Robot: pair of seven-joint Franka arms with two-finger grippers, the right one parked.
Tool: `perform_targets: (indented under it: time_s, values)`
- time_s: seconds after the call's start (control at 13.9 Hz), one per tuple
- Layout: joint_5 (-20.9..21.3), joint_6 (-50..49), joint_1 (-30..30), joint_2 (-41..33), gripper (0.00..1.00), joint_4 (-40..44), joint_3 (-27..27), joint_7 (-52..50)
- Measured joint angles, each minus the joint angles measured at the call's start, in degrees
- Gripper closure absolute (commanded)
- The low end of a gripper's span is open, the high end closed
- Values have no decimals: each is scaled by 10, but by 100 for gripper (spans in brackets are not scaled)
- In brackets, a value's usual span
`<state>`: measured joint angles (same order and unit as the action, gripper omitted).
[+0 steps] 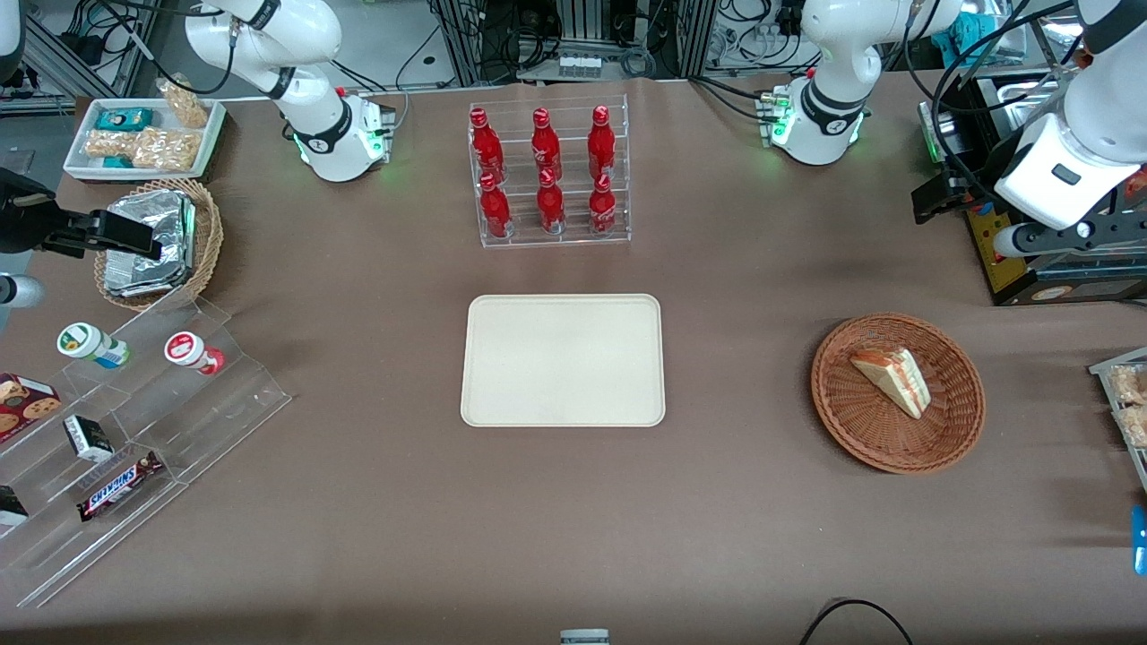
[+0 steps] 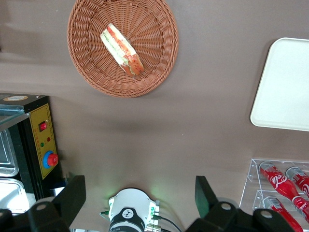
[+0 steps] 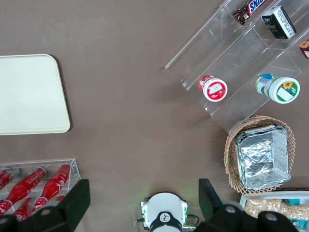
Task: Place sandwich from basket to tray
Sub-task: 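Move the left gripper over the wrapped sandwich in the wicker basket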
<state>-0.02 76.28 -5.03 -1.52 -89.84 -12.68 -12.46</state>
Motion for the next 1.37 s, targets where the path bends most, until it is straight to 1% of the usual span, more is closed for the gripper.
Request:
perform_targets:
  time_s: [0.65,1.01,1.15,1.37]
  values:
    - [0,1,-4,12,0,-2,1,-2]
    - [1,7,-8,31,0,-32,20,-42]
    - [6,60,-8,32,0,-73,28,-51]
    - [17,164,-9,33,0,-160,46,-59]
